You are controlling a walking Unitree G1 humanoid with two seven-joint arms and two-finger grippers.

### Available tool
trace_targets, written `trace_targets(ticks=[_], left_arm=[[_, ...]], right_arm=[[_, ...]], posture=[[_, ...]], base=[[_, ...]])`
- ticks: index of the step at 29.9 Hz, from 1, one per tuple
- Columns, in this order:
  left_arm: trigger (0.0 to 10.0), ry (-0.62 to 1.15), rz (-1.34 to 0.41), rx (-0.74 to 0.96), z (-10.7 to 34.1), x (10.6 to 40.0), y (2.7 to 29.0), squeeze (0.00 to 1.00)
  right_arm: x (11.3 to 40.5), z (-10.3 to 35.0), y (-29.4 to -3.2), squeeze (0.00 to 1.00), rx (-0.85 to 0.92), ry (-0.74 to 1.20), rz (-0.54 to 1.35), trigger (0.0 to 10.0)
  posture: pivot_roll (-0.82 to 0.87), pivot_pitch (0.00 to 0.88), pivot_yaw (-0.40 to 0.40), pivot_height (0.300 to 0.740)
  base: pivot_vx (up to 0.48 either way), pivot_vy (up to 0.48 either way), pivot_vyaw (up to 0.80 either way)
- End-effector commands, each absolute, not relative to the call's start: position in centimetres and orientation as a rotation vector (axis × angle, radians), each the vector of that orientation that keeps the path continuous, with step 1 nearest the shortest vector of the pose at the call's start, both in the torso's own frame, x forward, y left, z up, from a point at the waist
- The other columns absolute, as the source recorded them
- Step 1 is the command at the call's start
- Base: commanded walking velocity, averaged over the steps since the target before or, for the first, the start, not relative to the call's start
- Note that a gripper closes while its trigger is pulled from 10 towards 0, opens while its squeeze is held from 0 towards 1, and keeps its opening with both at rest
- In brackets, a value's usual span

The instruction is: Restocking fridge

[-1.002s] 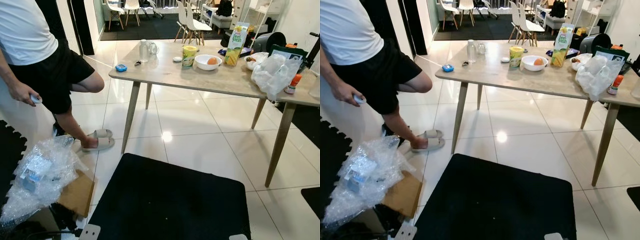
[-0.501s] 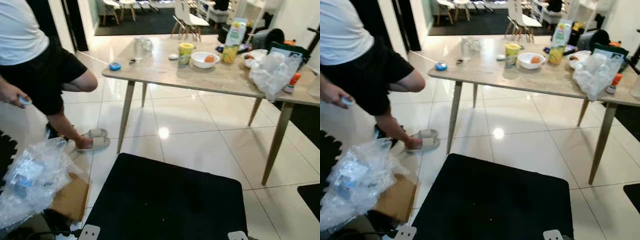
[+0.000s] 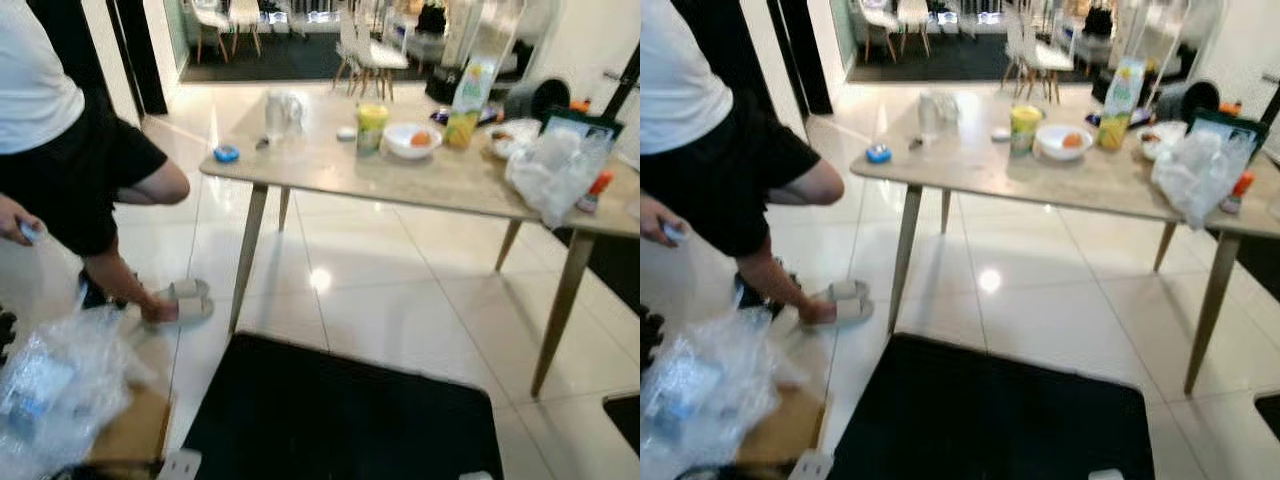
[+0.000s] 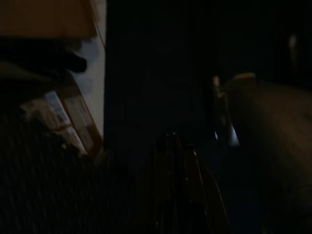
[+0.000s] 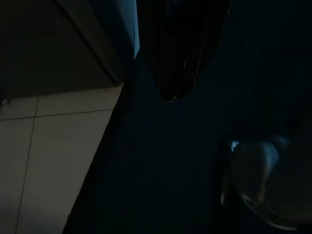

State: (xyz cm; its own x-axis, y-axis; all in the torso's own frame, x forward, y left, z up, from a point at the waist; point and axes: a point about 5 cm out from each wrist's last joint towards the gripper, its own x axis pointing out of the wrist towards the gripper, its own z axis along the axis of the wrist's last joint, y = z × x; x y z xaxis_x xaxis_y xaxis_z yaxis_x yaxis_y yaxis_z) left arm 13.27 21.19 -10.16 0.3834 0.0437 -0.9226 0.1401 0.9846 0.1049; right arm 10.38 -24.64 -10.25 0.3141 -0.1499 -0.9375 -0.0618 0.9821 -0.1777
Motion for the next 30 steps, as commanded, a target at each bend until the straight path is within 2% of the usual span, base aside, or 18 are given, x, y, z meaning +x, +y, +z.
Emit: trace_targets(ticks=[1,10,30], left_arm=[[10.0,1.186,-0.077,0.191,-10.24,13.05,21.14,0.00],[10.0,1.186,-0.080,0.195,-10.25,13.01,21.15,0.00],[10.0,1.190,-0.085,0.196,-10.29,12.92,21.03,0.00]], right_arm=[[10.92,-10.17,-24.37,0.00,-0.192,1.236,-0.052,10.0],[10.89,-10.15,-24.48,0.00,-0.199,1.240,-0.048,10.0],[11.33,-10.09,-24.25,0.00,-0.194,1.230,-0.045,10.0]], posture=[[0.06,0.000,0.000,0.740],[0.06,0.000,-0.002,0.740],[0.06,0.000,0.001,0.740]], base=[[0.334,0.000,0.00],[0.335,0.000,-0.79],[0.332,0.000,0.00]])
